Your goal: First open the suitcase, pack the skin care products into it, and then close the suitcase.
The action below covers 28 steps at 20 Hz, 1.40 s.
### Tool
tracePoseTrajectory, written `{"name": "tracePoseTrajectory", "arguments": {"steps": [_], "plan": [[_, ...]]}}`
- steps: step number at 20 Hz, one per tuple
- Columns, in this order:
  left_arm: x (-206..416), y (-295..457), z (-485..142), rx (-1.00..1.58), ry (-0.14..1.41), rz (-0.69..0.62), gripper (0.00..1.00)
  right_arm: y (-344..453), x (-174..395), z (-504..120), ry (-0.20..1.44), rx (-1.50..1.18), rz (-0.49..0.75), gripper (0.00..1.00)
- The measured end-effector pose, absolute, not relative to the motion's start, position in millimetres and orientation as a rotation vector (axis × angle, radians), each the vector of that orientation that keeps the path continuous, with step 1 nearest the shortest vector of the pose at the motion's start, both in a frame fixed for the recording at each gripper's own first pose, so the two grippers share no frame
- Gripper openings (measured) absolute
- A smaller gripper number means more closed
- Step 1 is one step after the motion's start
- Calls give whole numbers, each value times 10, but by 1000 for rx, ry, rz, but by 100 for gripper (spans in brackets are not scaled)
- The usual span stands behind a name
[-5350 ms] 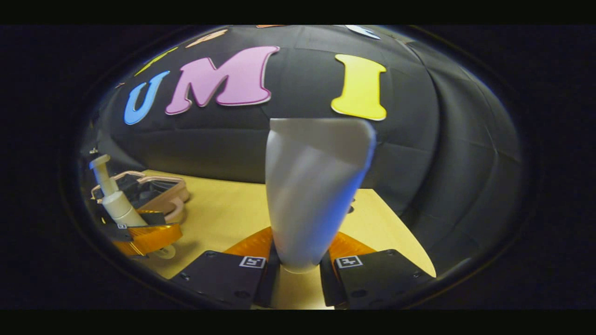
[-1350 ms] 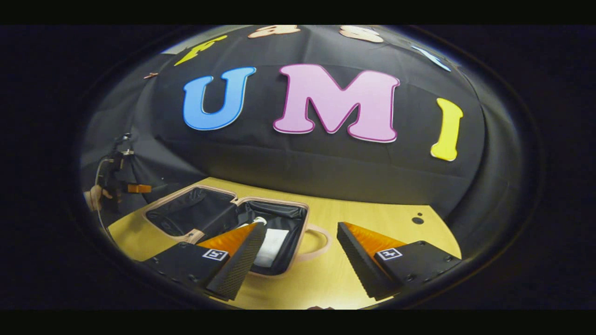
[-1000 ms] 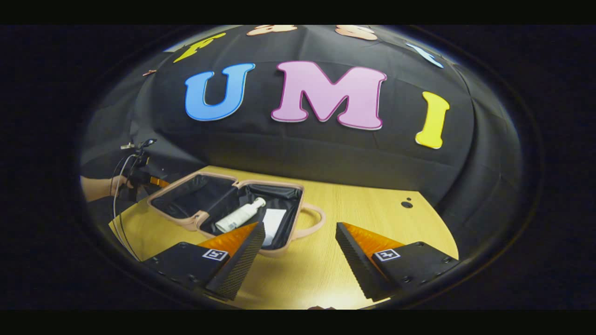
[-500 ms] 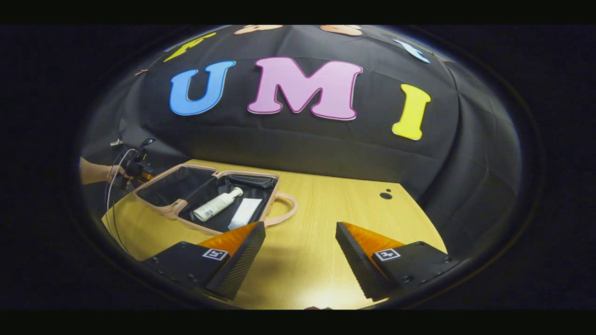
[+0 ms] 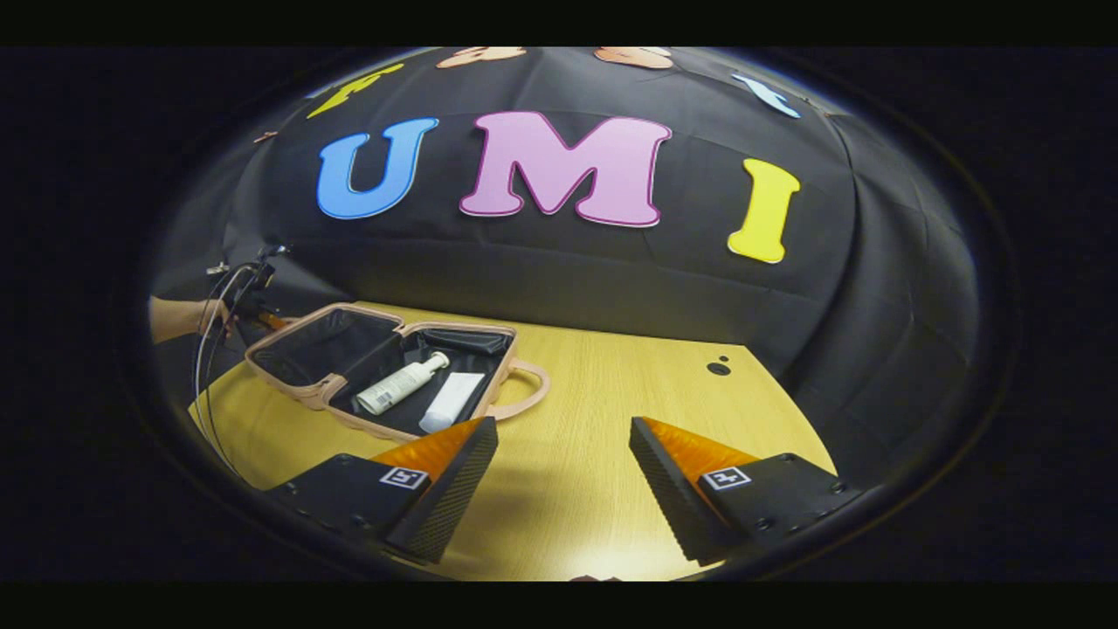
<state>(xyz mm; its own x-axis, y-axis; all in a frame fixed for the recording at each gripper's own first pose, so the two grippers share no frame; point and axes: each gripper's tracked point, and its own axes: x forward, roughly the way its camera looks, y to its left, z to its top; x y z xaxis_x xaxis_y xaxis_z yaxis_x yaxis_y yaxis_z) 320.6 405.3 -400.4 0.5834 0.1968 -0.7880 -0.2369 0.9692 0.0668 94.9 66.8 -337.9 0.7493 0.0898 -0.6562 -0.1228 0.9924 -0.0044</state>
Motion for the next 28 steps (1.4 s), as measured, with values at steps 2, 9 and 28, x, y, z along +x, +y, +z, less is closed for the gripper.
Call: {"name": "tracePoseTrajectory", "arguments": {"steps": [2,9,28], "plan": [[3204,3990,-3628,12,872,255,12,646,963,-3347,700,-49,118,97],[3052,3337,-2229,52,652,150,10,414,1046,-3226,636,-38,90,97],[3289,-303,-2257,-212,501,-170,10,-1138,1170,-3194,591,-17,14,92]]}}
